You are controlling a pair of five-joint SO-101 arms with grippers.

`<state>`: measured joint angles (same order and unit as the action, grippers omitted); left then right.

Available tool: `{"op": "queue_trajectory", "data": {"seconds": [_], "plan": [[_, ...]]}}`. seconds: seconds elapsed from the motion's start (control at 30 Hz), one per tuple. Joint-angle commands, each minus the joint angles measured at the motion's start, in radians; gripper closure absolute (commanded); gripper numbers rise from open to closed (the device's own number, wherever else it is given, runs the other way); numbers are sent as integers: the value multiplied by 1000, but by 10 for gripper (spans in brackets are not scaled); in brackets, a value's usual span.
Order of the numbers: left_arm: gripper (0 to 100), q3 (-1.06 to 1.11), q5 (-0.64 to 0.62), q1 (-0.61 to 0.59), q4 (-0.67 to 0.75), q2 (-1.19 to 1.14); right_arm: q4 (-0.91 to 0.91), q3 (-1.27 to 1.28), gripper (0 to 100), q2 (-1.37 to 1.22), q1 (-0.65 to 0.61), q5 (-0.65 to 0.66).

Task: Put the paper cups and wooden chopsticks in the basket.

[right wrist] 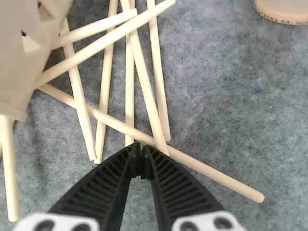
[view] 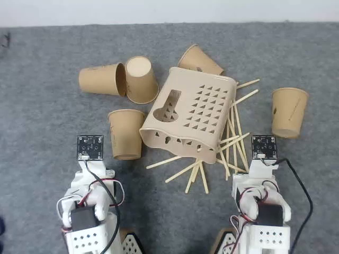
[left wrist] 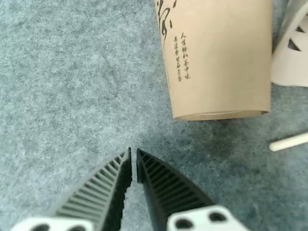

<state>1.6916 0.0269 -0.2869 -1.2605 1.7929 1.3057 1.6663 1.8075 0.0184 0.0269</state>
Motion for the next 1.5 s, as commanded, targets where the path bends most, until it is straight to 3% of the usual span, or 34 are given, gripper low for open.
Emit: {"op": "queue_trajectory", "data": {"seconds": [0.0,0.07,0.27,0.4,0.67,0.9,1.2,1.37,1.47], "plan": [[986,-10,5,-2,6,8,4,17,991,5,7,-6],[986,-10,6,5,6,8,4,17,991,5,7,-6],[985,-10,5,189,94,8,4,17,991,5,7,-6],[985,-8,6,219,130,8,4,17,991,5,7,-6],[986,-8,6,356,391,8,4,17,990,5,-8,-11],[985,-10,12,368,278,9,4,17,990,7,-87,-11],[985,-8,121,377,295,8,1,17,991,5,-282,-8],[985,-8,126,379,295,5,-19,14,991,7,-170,-5],[985,-8,126,379,295,5,-142,15,991,7,-77,-6]]}}
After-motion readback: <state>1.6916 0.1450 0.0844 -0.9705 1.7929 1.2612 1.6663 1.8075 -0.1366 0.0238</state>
